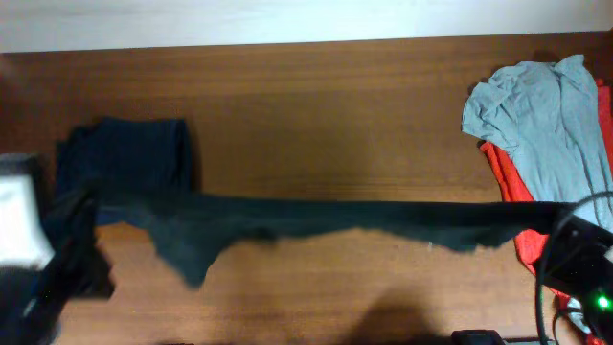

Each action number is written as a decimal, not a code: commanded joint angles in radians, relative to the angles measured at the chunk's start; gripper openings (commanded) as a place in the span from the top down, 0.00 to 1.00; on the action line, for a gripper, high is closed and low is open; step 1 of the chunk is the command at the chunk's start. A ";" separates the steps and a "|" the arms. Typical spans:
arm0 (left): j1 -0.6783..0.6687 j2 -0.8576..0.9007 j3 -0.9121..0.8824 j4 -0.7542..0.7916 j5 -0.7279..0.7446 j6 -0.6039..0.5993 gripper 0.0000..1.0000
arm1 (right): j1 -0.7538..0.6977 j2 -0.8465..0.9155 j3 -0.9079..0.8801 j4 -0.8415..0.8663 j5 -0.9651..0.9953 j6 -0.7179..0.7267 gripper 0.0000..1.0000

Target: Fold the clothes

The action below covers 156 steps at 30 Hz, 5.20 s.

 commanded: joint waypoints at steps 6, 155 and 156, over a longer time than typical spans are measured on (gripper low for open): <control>0.002 0.119 0.051 0.100 -0.064 0.050 0.99 | 0.003 0.108 0.008 0.068 0.011 -0.016 0.96; 0.024 0.212 -1.472 0.467 -0.009 -0.450 1.00 | 0.003 0.582 -0.391 0.224 -0.122 -0.224 0.26; 0.017 0.199 -1.472 0.493 0.022 -0.417 1.00 | 0.003 0.582 -0.391 0.230 -0.122 -0.224 0.26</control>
